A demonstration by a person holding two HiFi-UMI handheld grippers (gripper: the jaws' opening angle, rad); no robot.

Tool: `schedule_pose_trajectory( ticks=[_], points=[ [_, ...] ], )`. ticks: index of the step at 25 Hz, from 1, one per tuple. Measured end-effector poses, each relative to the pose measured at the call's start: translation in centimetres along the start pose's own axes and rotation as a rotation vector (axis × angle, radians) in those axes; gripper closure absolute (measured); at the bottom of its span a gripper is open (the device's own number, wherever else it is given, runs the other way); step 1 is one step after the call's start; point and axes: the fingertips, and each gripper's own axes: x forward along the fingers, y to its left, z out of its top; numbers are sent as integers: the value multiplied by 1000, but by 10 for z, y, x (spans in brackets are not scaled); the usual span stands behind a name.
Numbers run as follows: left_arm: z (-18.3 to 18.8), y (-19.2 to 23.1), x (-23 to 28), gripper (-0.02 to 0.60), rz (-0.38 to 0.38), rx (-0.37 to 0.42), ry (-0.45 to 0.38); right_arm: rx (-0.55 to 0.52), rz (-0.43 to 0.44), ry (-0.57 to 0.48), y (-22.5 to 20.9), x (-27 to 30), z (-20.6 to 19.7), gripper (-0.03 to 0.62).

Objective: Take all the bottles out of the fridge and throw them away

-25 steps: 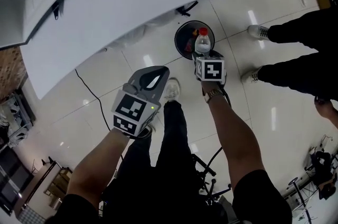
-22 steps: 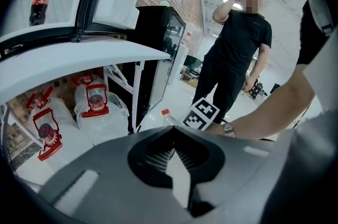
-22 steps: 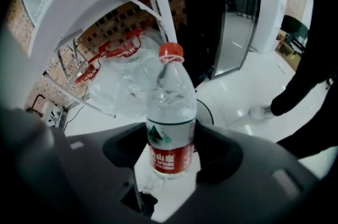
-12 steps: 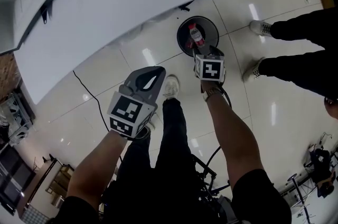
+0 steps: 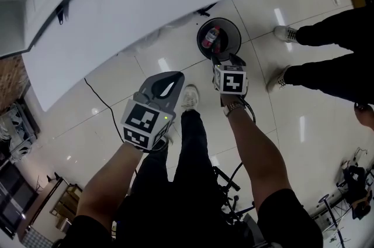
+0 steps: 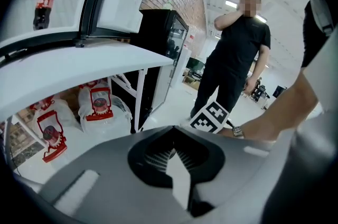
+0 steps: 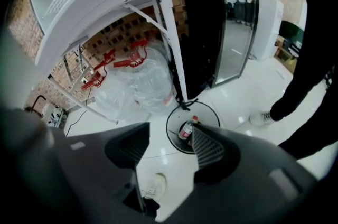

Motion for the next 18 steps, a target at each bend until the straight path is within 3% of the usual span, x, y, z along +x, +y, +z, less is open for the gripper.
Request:
schedule_pose_trajectory(
  ticks=[10, 18],
  points=[
    [45, -3, -38, 578, 40, 11, -89, -77, 44, -107, 40, -65, 47, 341],
    [89, 6, -109, 577, 123, 31, -196, -205, 122, -242, 108, -144, 104, 341]
  ],
)
